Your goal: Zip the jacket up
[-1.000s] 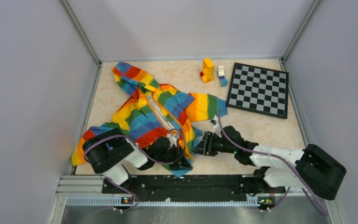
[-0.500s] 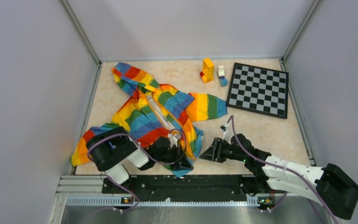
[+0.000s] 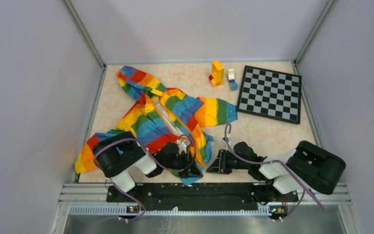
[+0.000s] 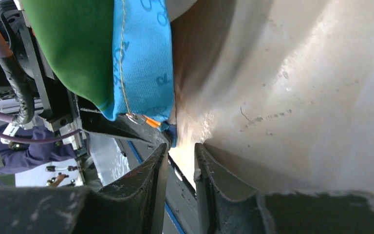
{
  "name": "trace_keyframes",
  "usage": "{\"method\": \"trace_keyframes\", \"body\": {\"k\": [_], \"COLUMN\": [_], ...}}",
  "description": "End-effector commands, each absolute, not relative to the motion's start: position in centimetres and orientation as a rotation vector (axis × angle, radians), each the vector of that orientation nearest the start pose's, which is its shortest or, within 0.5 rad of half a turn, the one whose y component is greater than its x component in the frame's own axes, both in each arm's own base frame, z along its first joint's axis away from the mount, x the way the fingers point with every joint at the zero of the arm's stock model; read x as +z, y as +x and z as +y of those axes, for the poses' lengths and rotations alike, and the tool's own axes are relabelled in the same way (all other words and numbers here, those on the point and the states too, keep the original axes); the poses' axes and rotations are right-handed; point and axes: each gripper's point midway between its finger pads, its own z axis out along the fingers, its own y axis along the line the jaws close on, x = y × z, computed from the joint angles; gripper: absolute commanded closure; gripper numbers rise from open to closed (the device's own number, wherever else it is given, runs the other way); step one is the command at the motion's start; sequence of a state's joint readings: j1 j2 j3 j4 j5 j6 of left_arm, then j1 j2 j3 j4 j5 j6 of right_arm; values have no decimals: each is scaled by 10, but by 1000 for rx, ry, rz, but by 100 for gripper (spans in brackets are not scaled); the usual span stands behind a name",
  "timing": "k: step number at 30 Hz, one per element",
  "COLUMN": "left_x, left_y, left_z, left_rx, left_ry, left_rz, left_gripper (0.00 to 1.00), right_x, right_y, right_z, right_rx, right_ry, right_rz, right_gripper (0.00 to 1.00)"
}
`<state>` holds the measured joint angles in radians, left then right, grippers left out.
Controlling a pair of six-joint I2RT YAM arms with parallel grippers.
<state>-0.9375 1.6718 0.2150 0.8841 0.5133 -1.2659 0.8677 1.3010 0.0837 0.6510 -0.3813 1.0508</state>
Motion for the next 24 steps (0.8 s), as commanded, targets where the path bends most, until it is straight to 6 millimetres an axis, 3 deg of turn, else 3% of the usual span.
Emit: {"method": "trace_keyframes", "body": {"k": [1, 10, 17, 24], "left_x": [12, 12, 14, 14], "left_y": [80, 80, 79, 80], "left_z": [-315, -316, -316, -317], "left_rx": [-1592, -1602, -1618, -1623], "left_ry": [-43, -36, -36, -35], "left_rz": [2688, 2687, 2677, 2673], "left_gripper": [100, 100, 100, 100], "right_x": [52, 52, 47, 50], "right_y": [106, 106, 106, 107], "right_z": [296, 301, 303, 306], "right_rx": [1572, 1647, 1665, 1678], "right_ry": [-150, -133, -125, -134], "right_rz": [2320, 2246, 2250, 2229], "right_gripper": [75, 75, 85, 86]}}
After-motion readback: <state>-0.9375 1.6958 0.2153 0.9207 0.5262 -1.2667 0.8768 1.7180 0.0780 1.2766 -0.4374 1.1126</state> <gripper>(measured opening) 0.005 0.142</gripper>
